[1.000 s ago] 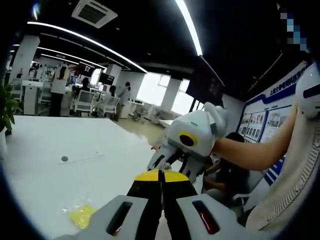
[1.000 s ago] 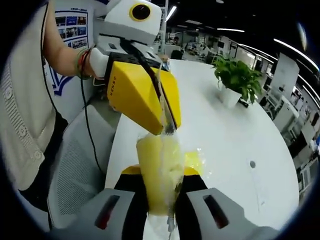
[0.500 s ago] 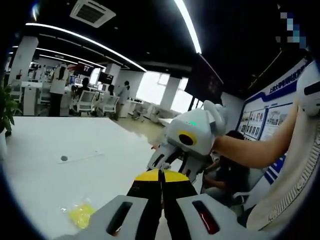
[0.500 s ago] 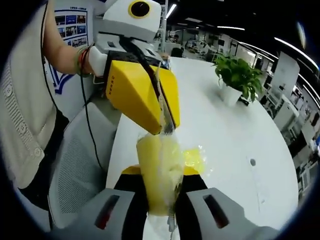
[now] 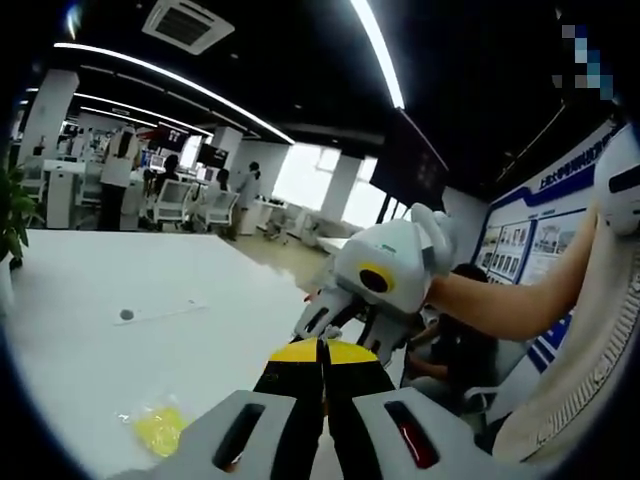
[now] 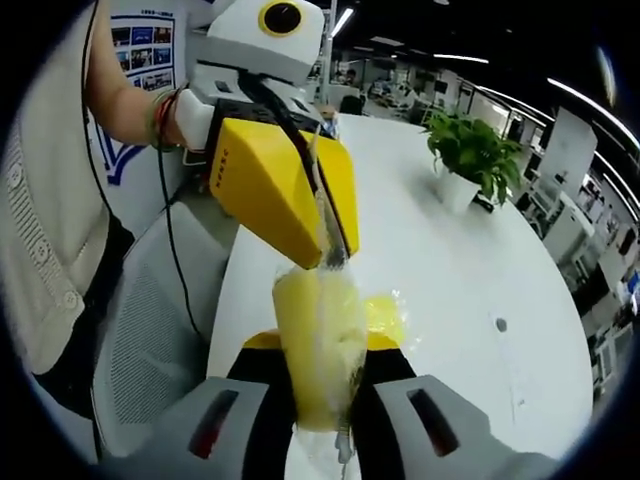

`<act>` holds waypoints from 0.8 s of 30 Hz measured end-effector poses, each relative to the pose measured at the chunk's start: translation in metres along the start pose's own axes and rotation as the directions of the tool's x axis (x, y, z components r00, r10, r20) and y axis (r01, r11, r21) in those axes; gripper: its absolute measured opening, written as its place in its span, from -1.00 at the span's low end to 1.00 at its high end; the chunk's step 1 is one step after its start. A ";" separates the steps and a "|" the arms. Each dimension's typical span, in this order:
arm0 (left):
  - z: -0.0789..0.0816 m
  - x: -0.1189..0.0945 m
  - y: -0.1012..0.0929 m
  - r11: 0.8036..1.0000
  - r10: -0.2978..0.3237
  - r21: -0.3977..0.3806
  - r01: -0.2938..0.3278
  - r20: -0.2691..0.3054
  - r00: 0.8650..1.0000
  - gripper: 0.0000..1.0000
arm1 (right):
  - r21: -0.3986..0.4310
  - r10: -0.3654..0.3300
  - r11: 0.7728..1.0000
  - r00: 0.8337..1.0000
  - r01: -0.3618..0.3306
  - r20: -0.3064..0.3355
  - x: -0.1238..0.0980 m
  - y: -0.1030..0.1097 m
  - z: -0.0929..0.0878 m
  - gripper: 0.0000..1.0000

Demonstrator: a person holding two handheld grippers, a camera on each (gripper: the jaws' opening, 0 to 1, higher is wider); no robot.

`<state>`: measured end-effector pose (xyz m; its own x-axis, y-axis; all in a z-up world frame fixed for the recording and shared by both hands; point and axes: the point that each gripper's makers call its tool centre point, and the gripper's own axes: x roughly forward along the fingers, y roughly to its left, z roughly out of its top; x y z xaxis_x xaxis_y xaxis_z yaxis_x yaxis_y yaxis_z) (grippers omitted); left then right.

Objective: Compare the silicone blocks by pressing each to a similar depth, holding the contact briefly, and releasing to observe deformation and rebound differences across the visible hardness samples.

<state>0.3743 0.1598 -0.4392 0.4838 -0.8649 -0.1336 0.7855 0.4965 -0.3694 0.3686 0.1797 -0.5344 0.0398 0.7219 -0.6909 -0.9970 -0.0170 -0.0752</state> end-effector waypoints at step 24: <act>-0.012 0.014 0.019 0.997 0.013 -0.073 -0.015 -0.029 0.999 -1.00 | -0.008 -0.077 0.997 0.996 0.077 0.043 0.011 -0.016 -0.013 -0.48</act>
<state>0.3912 0.1566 -0.4591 0.4826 -0.8602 -0.1648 0.7481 0.5028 -0.4331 0.3854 0.1785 -0.5502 0.1134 0.7504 -0.6512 -0.9904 0.0334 -0.1339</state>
